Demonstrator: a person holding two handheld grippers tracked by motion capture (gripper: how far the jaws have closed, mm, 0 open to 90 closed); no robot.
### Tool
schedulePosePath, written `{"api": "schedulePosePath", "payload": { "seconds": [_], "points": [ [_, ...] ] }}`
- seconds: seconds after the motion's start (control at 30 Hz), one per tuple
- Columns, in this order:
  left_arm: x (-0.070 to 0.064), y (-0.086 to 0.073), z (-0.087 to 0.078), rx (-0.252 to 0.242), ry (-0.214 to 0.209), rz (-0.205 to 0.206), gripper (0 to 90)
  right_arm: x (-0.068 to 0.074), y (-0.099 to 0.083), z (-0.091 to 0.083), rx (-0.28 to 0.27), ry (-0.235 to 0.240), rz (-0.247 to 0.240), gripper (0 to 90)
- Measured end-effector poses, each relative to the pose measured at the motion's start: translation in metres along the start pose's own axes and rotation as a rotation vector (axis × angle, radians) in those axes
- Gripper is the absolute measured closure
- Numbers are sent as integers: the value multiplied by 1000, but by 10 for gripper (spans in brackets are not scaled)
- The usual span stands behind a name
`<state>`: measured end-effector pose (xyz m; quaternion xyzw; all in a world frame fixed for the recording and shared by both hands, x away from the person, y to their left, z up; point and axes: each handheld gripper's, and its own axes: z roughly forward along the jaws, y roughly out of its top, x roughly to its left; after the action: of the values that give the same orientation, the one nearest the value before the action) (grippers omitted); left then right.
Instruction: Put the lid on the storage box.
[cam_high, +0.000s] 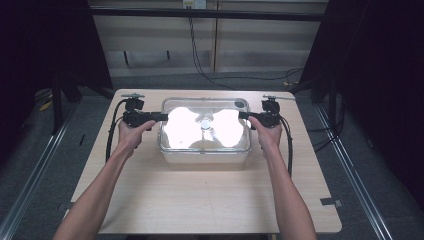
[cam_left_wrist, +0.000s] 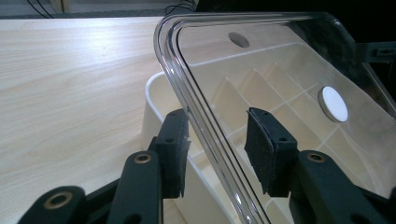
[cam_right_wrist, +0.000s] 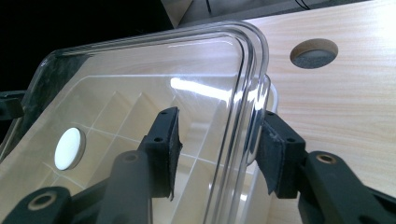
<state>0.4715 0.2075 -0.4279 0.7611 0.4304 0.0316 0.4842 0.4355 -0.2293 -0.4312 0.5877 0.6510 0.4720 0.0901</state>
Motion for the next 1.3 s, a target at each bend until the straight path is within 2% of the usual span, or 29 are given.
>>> {"api": "schedulePosePath", "payload": {
  "seconds": [0.17,0.37,0.6,0.87,1.17,1.27,1.3],
  "points": [
    [-1,1,4,31,13,17,565,0,-1,4,12,-29,-6,508],
    [2,-4,8,30,7,-10,552,0,-4,10,19,-64,2,497],
    [3,-7,11,36,11,-16,535,2,-6,14,30,-123,-30,488],
    [7,-13,17,46,0,-42,496,-2,-11,18,28,-113,-6,487],
    [6,-15,19,57,-3,-22,437,3,-12,19,29,-138,-26,463],
    [2,-17,19,78,-13,-17,411,2,-13,19,19,-135,-28,459],
    [0,-18,17,78,-5,-3,408,2,-13,19,20,-134,-25,458]
  ]
}}
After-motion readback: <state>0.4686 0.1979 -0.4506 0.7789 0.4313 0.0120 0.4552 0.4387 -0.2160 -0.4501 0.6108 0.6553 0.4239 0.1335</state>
